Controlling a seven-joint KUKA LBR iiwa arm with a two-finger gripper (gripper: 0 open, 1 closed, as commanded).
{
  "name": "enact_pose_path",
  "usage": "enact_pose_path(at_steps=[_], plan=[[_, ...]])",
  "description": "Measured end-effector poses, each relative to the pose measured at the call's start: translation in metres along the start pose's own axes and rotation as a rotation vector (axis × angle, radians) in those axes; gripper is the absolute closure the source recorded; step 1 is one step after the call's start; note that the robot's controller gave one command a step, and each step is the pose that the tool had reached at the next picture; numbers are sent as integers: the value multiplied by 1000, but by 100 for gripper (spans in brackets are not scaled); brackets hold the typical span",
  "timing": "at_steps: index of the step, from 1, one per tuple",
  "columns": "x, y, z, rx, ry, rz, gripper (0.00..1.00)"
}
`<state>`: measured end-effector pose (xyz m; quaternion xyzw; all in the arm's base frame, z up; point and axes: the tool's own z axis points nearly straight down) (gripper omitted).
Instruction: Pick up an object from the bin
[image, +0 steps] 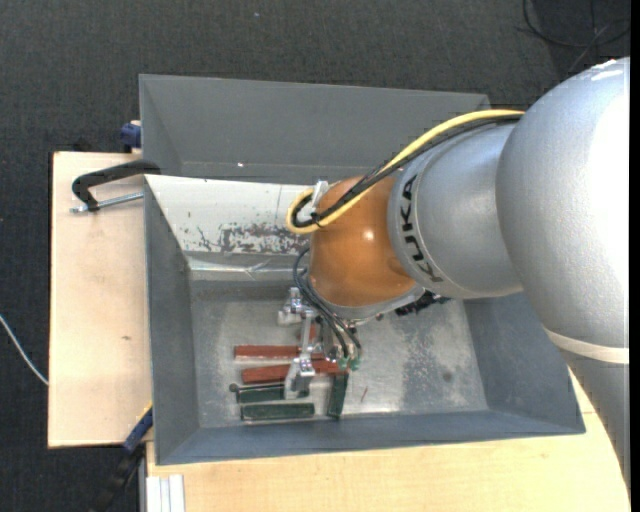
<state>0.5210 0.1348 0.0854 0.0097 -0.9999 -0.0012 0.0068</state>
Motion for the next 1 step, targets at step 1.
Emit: enact_pose_path(at_steps=[1], plan=[[8, 6, -7, 4, 0, 61, 100]])
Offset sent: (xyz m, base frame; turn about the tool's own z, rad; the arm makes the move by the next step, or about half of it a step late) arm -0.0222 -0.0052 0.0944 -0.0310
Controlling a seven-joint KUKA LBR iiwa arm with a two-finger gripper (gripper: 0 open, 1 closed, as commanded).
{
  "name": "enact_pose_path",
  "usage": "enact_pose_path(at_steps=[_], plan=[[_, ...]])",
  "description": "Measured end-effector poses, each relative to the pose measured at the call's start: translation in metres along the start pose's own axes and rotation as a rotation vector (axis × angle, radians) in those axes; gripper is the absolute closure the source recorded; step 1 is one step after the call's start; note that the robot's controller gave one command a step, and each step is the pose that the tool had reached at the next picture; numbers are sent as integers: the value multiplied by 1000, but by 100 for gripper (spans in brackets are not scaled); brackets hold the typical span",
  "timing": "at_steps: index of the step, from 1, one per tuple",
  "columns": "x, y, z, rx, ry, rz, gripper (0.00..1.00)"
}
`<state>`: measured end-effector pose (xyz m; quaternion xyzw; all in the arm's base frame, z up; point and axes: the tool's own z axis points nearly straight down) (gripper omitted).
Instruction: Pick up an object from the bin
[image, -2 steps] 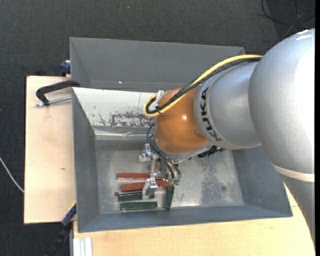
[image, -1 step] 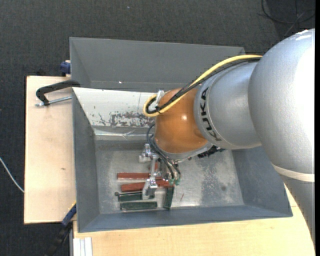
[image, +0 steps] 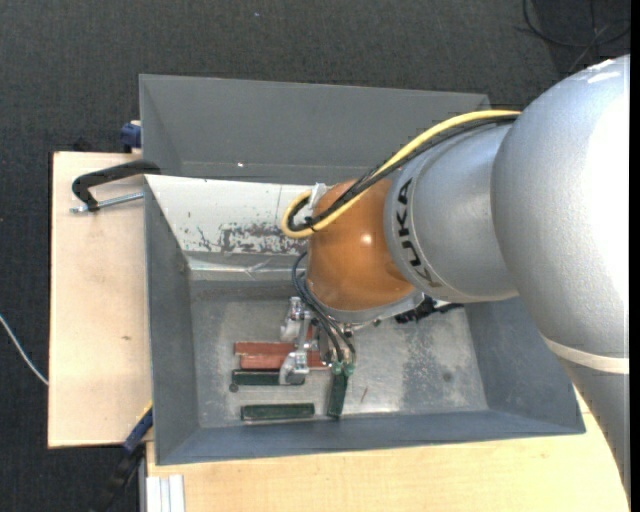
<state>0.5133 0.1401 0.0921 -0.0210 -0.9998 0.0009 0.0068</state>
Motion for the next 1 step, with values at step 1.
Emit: enact_pose_path(at_steps=[1], plan=[[8, 1, -44, -5, -16, 59, 100]])
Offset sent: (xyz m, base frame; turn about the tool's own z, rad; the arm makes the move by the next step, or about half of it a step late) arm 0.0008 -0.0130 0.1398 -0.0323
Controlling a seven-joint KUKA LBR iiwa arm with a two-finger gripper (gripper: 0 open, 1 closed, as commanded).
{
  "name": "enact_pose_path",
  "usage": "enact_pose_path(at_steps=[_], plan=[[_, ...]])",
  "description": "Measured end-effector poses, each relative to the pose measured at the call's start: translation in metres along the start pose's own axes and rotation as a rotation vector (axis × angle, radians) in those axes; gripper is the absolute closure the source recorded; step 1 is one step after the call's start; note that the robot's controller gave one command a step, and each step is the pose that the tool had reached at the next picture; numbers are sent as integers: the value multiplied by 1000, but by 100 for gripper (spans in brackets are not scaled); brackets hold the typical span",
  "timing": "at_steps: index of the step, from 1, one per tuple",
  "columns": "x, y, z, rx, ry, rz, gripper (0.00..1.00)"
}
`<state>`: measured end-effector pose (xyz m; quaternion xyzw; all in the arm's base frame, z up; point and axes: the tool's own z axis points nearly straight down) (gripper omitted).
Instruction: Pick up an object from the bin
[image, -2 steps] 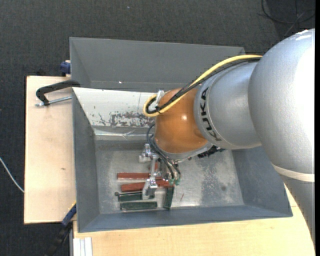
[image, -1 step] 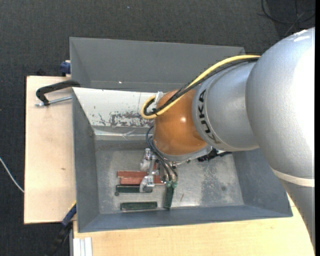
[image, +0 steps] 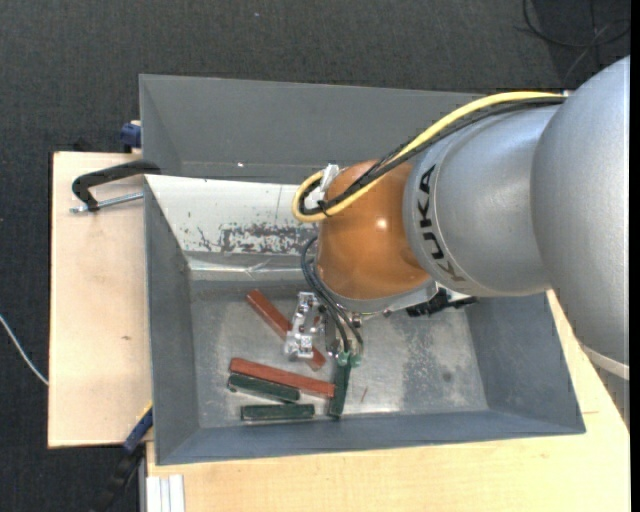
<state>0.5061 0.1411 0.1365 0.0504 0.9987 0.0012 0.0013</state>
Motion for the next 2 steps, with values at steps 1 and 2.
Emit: enact_pose_path(at_steps=[1, 2], plan=[[-6, -7, -58, 1, 0, -147, 100], [-22, 24, 10, 2, 7, -56, 0]])
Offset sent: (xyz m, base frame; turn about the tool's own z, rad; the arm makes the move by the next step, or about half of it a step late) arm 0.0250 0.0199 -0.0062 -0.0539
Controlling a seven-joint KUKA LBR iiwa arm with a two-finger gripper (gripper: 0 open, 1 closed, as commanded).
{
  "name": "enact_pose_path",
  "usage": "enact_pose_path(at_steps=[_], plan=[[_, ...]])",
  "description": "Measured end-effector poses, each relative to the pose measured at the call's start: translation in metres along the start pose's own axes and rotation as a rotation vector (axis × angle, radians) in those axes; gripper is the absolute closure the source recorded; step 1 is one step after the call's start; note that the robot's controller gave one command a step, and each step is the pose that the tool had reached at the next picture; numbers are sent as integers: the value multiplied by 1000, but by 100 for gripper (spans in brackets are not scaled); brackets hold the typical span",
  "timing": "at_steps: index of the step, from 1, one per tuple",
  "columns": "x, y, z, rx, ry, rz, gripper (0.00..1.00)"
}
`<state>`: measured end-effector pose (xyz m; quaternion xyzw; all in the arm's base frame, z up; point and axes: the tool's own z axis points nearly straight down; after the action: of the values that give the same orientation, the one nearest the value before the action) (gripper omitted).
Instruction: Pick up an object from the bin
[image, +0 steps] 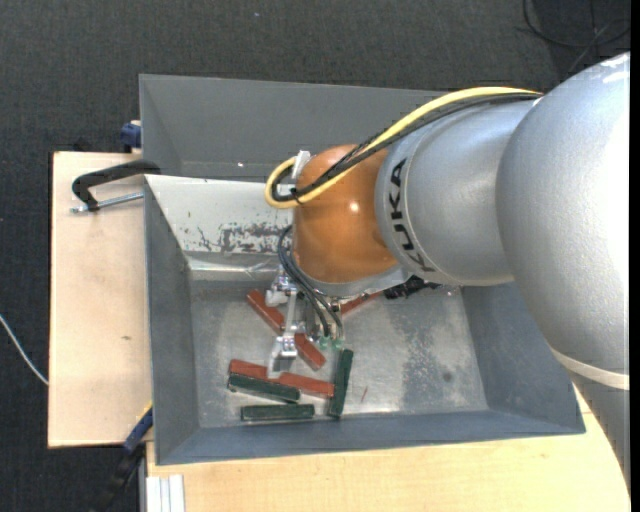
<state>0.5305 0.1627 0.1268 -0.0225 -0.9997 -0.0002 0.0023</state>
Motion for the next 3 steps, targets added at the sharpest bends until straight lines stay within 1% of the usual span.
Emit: enact_pose_path(at_steps=[1, 2, 3], plan=[[-1, 0, -4, -2, -6, 1, 0], [31, -32, 43, -11, 0, -175, 100], [16, -31, 38, -20, -62, -167, 0]])
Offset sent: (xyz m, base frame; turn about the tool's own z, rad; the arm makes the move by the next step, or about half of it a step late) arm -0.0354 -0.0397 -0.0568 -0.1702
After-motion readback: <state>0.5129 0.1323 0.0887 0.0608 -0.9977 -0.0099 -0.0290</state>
